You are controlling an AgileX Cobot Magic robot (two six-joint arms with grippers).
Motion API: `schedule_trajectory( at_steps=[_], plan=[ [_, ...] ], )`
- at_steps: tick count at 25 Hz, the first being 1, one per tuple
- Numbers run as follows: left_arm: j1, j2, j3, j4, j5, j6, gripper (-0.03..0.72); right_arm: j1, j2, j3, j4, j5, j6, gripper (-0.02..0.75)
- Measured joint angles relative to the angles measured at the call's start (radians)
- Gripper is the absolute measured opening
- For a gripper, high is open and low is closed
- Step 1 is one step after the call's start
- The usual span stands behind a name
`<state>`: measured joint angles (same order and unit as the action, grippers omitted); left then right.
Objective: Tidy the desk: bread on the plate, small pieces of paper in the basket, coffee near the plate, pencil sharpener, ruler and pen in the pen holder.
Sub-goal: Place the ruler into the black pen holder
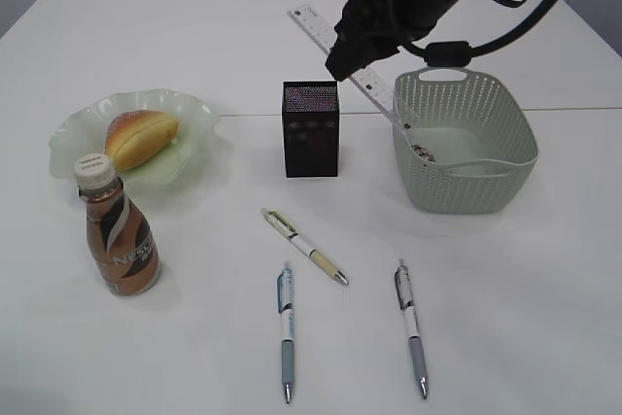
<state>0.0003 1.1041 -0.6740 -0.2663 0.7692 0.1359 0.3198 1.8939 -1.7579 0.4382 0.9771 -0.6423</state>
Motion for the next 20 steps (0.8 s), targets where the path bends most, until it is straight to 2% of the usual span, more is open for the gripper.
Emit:
schedule_trajectory(
  at_steps=[7, 10, 15, 20],
  plan=[
    [0.000, 0.000, 0.000, 0.000, 0.001, 0.000, 0.433, -0.044, 0.042, 0.000, 0.238, -0.209, -0.187, 0.268],
    [0.000, 0.000, 0.000, 0.000, 0.007, 0.000, 0.433, -0.046, 0.098, 0.001, 0.386, -0.271, -0.322, 0.268],
    [0.000, 0.000, 0.000, 0.000, 0.016, 0.000, 0.433, -0.046, 0.197, 0.002, 0.788, -0.349, -0.652, 0.268],
    [0.000, 0.000, 0.000, 0.000, 0.018, 0.000, 0.433, -0.048, 0.276, 0.002, 1.112, -0.402, -0.964, 0.268]
  ],
)
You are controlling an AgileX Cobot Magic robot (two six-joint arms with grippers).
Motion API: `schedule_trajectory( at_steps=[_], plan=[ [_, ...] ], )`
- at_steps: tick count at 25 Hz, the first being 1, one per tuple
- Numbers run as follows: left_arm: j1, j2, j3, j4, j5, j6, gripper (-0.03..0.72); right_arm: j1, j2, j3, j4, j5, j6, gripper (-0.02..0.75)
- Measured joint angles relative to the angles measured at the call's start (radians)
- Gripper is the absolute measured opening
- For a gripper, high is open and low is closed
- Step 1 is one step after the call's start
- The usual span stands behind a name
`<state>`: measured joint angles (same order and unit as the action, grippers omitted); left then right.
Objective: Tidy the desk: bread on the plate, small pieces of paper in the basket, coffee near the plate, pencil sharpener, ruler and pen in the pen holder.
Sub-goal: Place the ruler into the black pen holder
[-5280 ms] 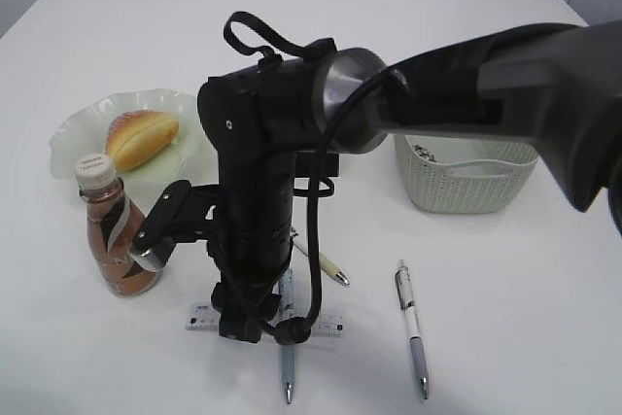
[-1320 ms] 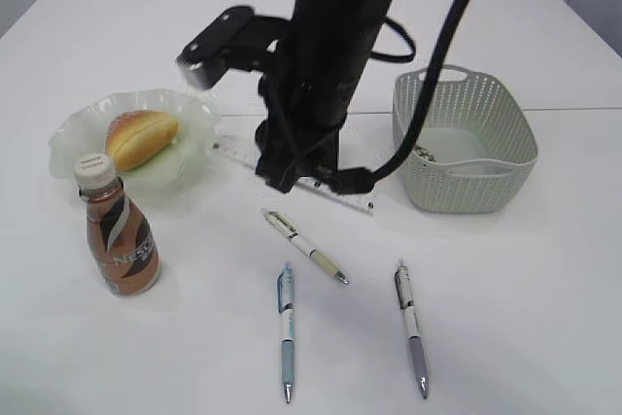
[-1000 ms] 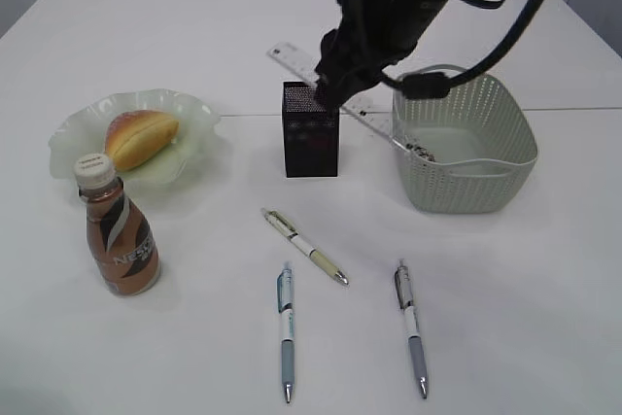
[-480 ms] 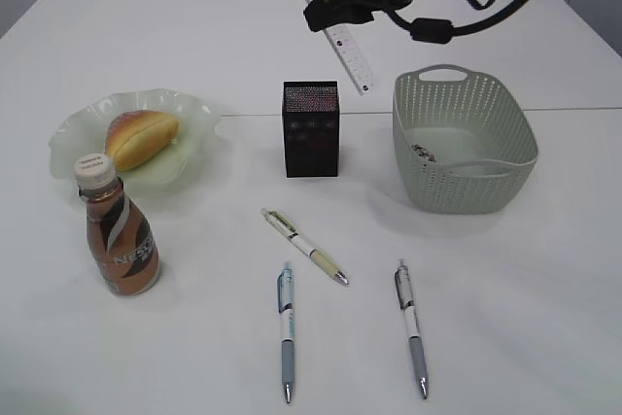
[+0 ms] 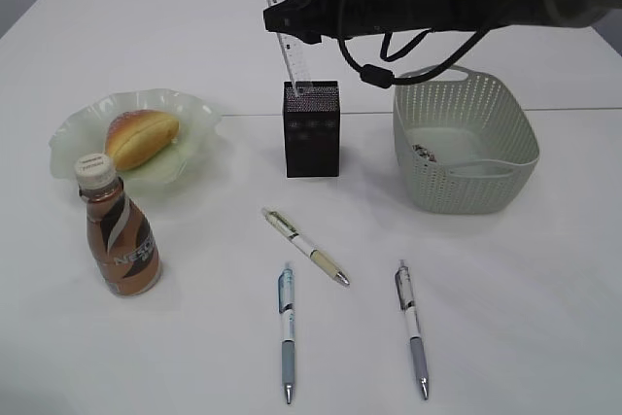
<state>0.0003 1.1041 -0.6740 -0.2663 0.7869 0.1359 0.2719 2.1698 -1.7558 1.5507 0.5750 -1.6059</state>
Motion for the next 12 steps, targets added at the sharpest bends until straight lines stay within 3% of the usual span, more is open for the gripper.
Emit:
schedule_trajectory(
  at_steps=[4, 12],
  plan=[
    [0.000, 0.000, 0.000, 0.000, 0.002, 0.000, 0.433, -0.006, 0.048, 0.000, 0.195, -0.029, -0.209, 0.268],
    [0.000, 0.000, 0.000, 0.002, 0.002, 0.000, 0.433, -0.014, 0.103, 0.000, 0.236, -0.043, -0.287, 0.268]
  ],
)
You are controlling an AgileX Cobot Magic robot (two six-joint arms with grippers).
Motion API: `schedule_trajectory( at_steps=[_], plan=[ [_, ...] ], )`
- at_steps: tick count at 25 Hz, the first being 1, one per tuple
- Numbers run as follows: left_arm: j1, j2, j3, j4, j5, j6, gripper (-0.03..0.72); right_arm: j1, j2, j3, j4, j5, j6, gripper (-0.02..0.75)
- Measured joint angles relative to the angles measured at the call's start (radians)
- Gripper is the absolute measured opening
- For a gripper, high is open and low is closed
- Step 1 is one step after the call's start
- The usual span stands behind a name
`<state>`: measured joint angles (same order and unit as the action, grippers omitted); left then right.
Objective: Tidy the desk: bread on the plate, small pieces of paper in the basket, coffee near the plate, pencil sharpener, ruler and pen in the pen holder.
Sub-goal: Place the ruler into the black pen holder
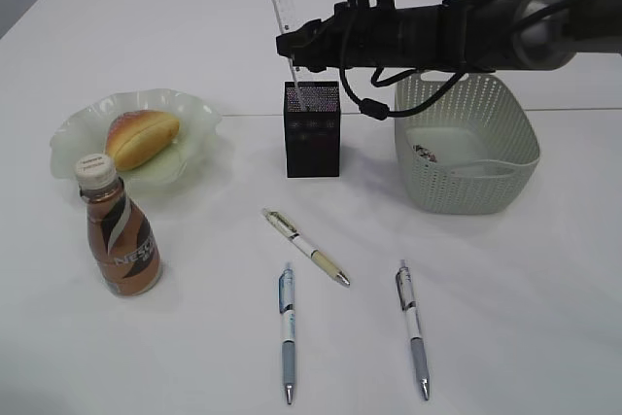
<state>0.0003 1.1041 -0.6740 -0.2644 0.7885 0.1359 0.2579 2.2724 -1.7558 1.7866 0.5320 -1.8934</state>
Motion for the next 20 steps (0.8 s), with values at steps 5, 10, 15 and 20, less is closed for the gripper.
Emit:
schedule_trajectory(
  at_steps=[5, 10, 15, 20],
  plan=[
    [0.000, 0.000, 0.000, 0.004, 0.000, 0.000, 0.433, -0.019, 0.017, -0.012, 0.000, 0.000, -0.002, 0.268],
    [0.000, 0.000, 0.000, 0.004, 0.000, 0.000, 0.433, -0.032, 0.021, -0.061, 0.002, 0.000, -0.002, 0.268],
    [0.000, 0.000, 0.000, 0.004, 0.000, 0.000, 0.433, -0.032, 0.036, -0.067, 0.004, 0.002, -0.002, 0.268],
    [0.000, 0.000, 0.000, 0.004, 0.000, 0.000, 0.433, -0.032, 0.085, -0.067, 0.004, 0.042, 0.002, 0.268]
  ],
)
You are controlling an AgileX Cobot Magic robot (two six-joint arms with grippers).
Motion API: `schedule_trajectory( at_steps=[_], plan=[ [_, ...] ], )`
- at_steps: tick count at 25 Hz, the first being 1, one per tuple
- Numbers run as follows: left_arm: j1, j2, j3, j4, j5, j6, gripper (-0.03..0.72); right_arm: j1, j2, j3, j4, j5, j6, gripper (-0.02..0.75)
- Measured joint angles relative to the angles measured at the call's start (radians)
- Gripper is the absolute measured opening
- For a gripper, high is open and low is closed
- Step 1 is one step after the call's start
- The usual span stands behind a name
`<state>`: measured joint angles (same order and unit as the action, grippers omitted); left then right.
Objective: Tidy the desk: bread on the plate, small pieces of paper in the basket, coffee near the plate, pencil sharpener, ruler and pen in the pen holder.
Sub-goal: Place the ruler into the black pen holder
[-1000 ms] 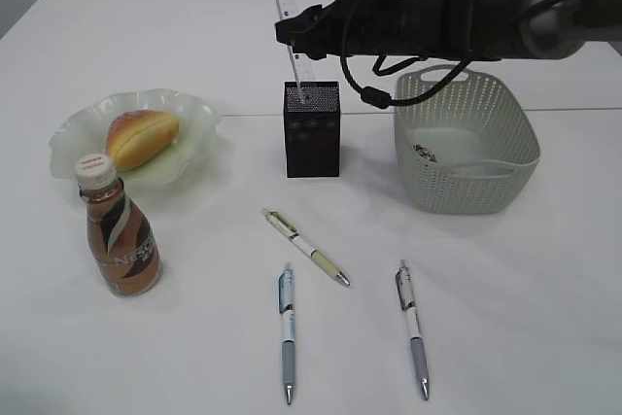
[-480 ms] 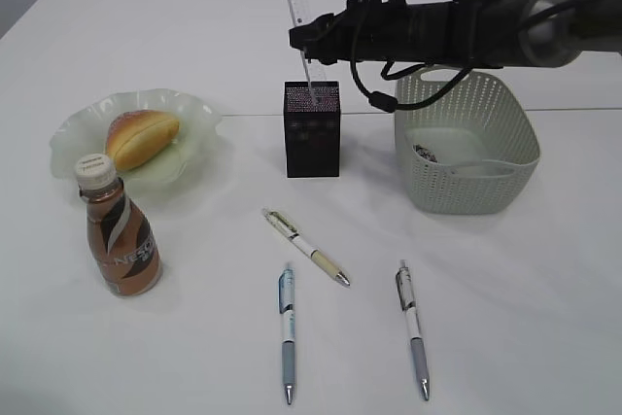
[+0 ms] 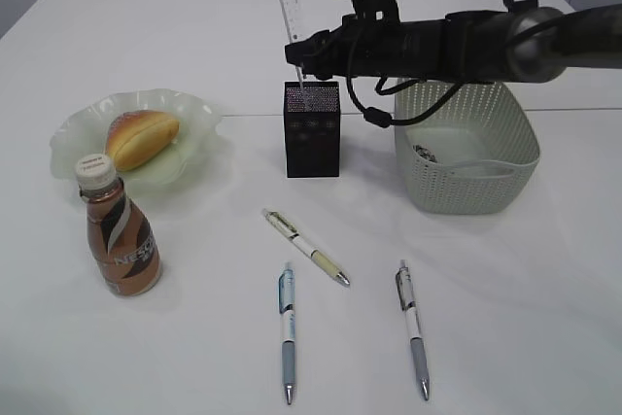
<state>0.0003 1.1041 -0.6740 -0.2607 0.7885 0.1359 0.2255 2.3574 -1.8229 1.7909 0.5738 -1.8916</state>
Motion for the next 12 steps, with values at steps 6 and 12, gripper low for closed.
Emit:
schedule_trajectory(
  at_steps=[6, 12],
  plan=[
    [0.000, 0.000, 0.000, 0.000, 0.000, 0.000, 0.433, 0.000, 0.026, 0.000, 0.000, 0.015, 0.011, 0.302],
    [0.000, 0.000, 0.000, 0.001, 0.000, 0.000, 0.433, 0.000, 0.026, 0.000, 0.000, 0.021, 0.014, 0.399]
  ],
)
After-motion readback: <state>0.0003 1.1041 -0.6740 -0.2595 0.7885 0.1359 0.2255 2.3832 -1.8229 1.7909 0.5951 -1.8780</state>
